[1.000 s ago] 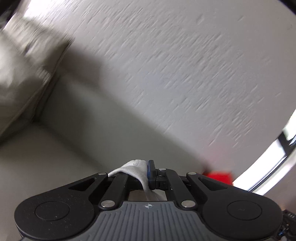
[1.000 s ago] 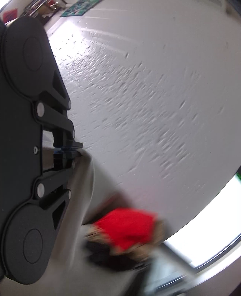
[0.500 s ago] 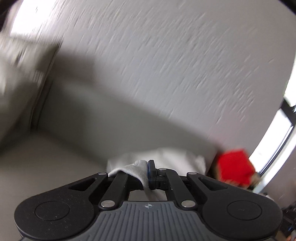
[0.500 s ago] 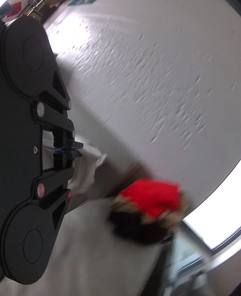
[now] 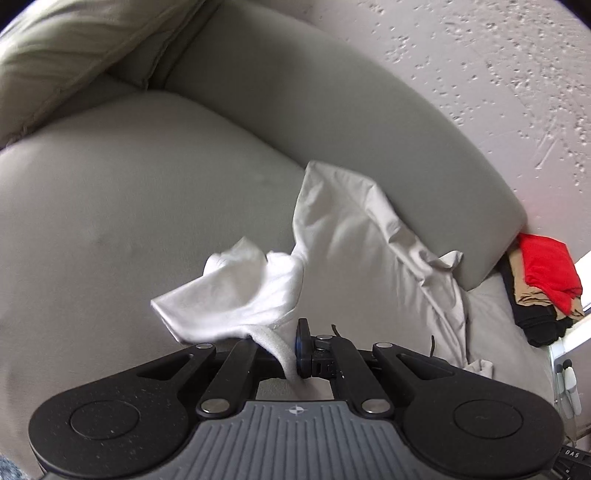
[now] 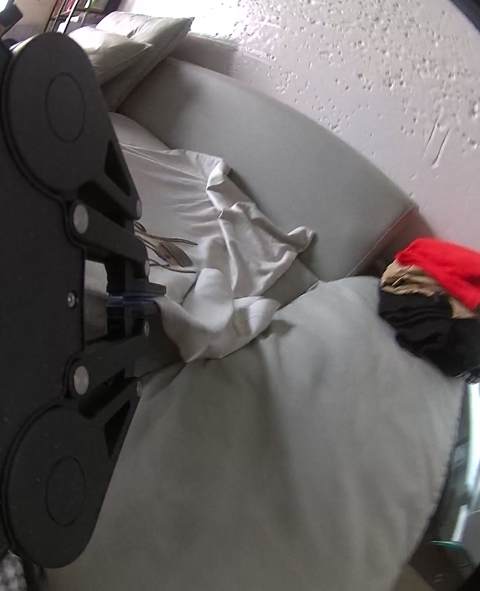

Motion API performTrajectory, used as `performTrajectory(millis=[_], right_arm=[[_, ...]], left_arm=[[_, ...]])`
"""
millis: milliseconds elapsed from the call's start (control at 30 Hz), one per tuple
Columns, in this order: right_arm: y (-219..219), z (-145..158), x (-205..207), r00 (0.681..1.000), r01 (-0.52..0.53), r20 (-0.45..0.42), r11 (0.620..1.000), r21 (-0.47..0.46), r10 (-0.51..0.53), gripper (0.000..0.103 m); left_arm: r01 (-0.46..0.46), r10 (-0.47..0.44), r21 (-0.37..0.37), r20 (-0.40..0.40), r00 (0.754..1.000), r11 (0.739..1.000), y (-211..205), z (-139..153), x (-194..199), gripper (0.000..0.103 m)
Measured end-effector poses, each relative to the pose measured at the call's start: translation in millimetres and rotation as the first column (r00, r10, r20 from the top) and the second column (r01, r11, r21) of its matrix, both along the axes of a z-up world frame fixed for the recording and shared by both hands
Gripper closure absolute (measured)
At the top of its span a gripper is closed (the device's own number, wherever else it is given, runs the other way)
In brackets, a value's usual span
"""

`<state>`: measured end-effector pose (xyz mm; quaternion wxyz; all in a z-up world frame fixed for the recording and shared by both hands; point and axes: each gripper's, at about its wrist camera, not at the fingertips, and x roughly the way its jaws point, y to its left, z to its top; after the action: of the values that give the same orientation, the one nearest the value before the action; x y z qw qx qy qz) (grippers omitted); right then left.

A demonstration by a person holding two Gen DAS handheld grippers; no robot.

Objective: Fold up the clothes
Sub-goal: 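Lift the t-shirt with both tools and shake it out, then lay the t-shirt flat on the sofa and open both tools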

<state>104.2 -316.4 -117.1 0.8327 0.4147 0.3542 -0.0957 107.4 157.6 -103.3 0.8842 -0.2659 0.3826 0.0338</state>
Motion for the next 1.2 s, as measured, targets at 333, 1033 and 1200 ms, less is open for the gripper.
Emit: performTrajectory(millis=[333,1033,1200], right_arm=[[7,52,-64,0.998,-0.069,-0.005,0.998,0.005,0.069,0.101],[64,28,-101,0.941,-0.336,-0.115,0.922,-0.193,0.319,0.079],[99,6,-66,0.889,-0.458,-0.133,0.862,-0.218,0.439,0.085]], left_arm=[[0.108,-0.099,0.159,-0.061,0.993,0.981,-2,49,-36,0.103],[0.183,-0.106,0.415,-0.203,0.974,0.891,-73,0,-101,0.083],[0.307,-0.216,0.383,-0.262,0.941,0.871,-123,-31,-84,0.083]])
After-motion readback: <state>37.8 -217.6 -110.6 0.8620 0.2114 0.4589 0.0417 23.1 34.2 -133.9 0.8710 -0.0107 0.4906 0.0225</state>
